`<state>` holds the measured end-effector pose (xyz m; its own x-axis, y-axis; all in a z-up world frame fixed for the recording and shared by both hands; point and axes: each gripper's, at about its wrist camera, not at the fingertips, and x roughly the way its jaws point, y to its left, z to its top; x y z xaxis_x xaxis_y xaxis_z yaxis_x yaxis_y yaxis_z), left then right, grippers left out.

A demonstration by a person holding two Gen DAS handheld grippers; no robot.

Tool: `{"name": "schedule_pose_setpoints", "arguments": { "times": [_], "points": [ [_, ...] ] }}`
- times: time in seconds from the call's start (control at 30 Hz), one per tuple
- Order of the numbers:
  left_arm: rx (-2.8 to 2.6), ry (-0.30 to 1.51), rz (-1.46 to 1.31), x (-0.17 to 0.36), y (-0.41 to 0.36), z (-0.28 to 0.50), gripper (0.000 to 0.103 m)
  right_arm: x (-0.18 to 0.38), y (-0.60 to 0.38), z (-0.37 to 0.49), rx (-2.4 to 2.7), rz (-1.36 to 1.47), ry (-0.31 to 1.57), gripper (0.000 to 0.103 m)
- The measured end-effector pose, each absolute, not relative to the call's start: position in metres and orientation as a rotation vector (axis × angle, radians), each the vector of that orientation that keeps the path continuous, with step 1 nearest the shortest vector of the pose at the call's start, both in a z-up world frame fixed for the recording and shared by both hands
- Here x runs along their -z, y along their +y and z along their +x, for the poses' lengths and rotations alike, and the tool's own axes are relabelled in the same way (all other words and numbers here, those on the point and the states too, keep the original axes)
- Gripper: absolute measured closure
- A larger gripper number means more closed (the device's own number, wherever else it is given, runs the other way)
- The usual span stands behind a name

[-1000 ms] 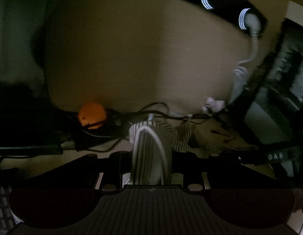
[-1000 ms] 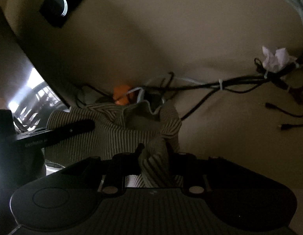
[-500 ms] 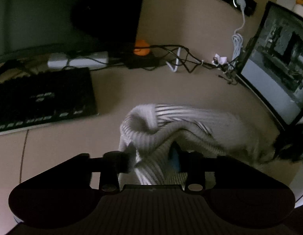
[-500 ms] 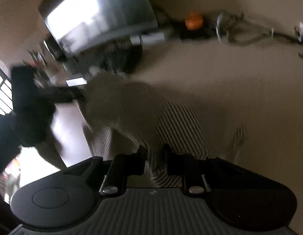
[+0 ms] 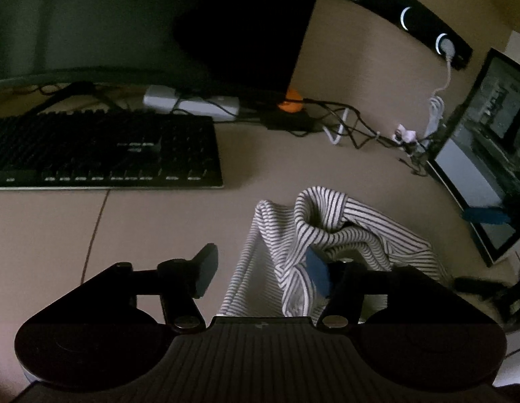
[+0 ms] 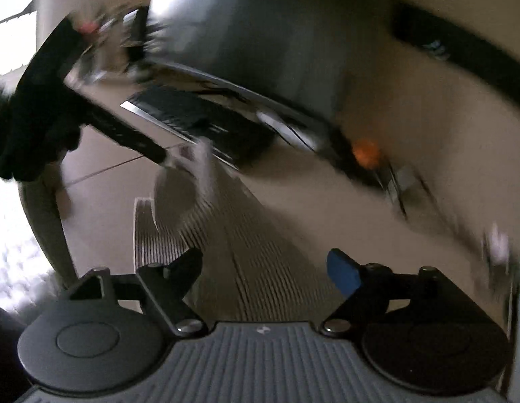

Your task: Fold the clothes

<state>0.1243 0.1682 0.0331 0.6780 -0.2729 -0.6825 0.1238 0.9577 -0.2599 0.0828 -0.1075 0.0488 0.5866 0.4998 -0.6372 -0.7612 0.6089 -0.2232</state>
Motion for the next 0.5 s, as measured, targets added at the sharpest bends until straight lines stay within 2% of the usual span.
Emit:
{"name": "schedule_pose_setpoints", "arguments": {
  "times": [0.13, 0.23, 0.27, 0.4, 0.5],
  "points": [
    [0.179, 0.778, -0.182, -0.039, 0.162, 0.114, 0.033, -0.032, -0.047, 0.112, -0.856, -0.641, 0.579, 0.019],
    [0.145, 0.764, -0.170, -0.043, 0.157, 0.107, 0.027, -0.015, -0.025, 0.130, -0.853, -0.695, 0.597, 0.019],
    [0.134, 0.760, -0.166, -0.044, 0.156, 0.104, 0.023, -0.010, -0.022, 0.136, -0.851, -0.699, 0.610, 0.022],
    [0.153, 0.756, -0.296, -0.042, 0.167, 0.092, 0.010, 0.005, -0.030, 0.157, -0.834, -0.664, 0.678, 0.048],
    [0.240, 0.791, -0.473, -0.023, 0.179, 0.085, 0.010, 0.004, -0.043, 0.166, -0.820, -0.565, 0.704, 0.063]
  ]
}}
